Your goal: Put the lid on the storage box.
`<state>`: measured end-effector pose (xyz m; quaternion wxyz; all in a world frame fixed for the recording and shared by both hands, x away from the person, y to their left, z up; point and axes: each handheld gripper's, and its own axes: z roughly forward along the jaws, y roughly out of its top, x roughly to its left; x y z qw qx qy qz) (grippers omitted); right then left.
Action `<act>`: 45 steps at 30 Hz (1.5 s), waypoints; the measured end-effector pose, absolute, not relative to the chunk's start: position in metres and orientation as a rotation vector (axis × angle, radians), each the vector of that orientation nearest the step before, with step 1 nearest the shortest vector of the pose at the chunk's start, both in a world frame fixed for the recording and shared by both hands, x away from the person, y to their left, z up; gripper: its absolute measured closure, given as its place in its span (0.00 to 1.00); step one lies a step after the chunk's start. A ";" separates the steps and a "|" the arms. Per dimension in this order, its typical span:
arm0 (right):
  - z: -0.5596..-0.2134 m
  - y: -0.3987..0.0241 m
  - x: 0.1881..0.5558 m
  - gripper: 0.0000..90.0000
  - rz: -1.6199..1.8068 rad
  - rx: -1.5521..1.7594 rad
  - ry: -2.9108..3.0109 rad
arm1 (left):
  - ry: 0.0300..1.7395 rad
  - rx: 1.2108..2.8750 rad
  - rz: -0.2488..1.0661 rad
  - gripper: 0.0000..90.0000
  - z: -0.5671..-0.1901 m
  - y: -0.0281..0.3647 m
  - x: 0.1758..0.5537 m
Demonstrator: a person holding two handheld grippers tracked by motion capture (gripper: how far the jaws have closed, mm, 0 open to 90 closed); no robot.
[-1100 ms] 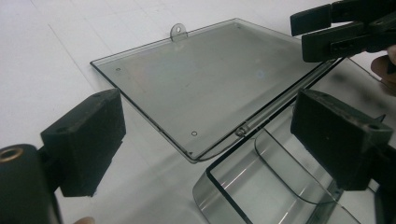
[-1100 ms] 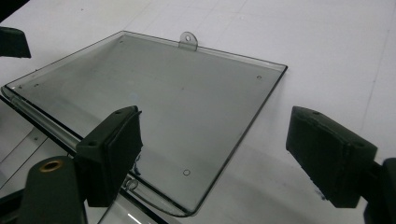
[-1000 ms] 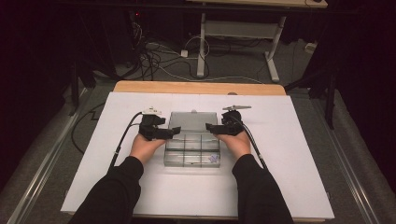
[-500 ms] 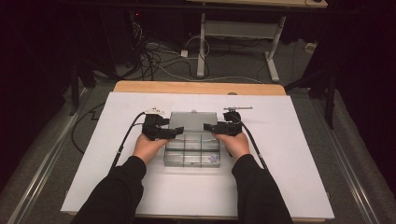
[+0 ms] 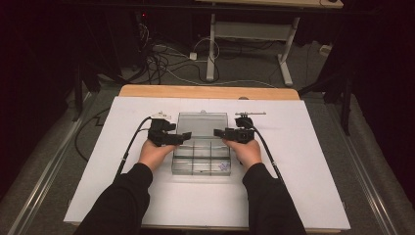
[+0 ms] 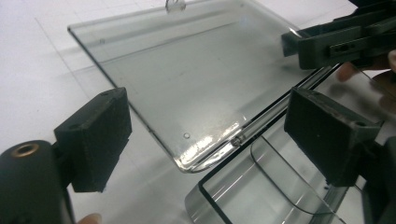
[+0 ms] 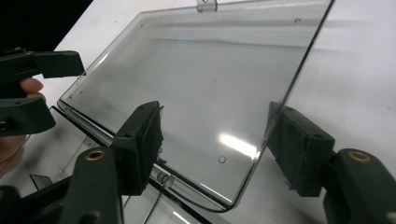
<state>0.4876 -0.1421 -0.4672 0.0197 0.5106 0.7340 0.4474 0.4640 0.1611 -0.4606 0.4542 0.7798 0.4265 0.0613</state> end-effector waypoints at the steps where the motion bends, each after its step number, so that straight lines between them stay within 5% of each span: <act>1: -0.467 -0.142 0.487 0.44 1.388 1.566 2.276 | 1.053 1.927 0.148 0.16 -0.461 0.161 0.464; 13: -0.462 -0.144 0.478 0.54 1.381 1.500 2.226 | 1.080 1.913 0.134 0.25 -0.460 0.163 0.465; 39: -0.444 -0.146 0.453 0.78 1.298 1.289 2.146 | 1.022 1.925 0.259 0.72 -0.442 0.174 0.452; 45: -0.444 -0.146 0.447 0.79 1.287 1.264 2.146 | 1.005 1.914 0.282 0.77 -0.441 0.176 0.445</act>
